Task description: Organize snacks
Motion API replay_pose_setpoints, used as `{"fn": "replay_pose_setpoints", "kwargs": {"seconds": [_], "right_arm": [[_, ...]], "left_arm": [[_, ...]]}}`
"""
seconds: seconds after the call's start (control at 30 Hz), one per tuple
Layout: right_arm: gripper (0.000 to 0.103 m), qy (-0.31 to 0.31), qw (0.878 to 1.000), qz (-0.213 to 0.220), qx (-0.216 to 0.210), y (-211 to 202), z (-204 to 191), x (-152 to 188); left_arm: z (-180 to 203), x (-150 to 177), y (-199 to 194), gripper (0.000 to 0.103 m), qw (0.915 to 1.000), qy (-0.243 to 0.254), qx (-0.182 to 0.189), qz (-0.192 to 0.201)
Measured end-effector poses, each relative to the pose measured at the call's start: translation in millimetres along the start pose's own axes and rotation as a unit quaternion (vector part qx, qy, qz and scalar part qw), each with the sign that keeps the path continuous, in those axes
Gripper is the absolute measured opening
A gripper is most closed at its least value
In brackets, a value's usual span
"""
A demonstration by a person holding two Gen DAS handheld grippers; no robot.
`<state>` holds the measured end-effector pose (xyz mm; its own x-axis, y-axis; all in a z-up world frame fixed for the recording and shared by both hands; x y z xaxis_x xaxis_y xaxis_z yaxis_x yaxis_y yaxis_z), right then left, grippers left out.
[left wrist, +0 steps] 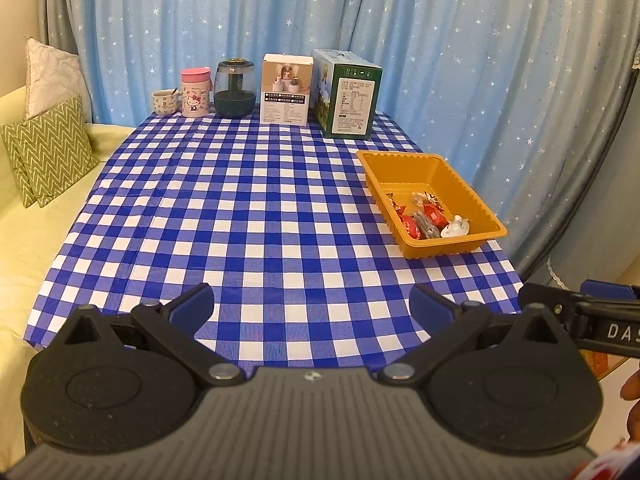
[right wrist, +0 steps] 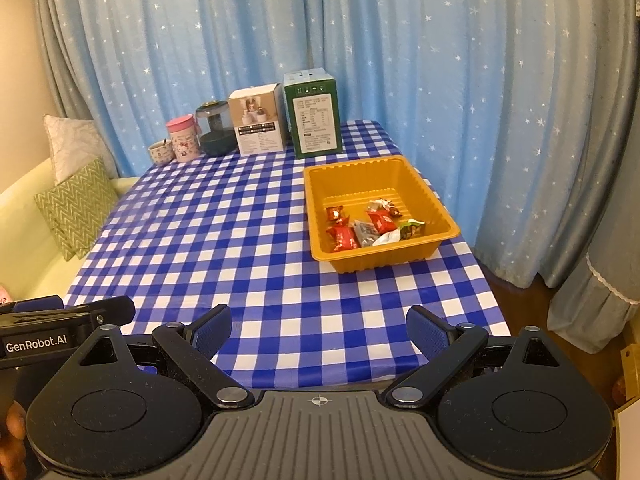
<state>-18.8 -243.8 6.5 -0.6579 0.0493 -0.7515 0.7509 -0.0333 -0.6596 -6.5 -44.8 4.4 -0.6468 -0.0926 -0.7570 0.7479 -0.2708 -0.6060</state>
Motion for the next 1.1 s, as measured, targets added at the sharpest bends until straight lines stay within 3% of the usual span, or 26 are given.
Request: {"fn": "replay_pose_setpoints", "kwargs": {"seconds": [1.1], "right_arm": [[0.093,0.006,1.0,0.002,0.001,-1.5,3.6,-0.4]], "left_arm": [[5.1,1.2,0.8,0.103,1.0,0.008,0.004,0.001]]}}
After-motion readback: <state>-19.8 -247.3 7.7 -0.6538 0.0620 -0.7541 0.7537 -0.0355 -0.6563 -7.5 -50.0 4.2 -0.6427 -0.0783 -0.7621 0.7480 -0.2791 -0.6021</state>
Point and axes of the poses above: each gripper's, at about its wrist camera, not at the fingertips, and y roughly the way its jaws point, z to its right, x to its underside, the point moved 5 cm from there along y, roughly the way its jaws point, and after that the axes turned 14 degrees about x, right-handed, at the moved point
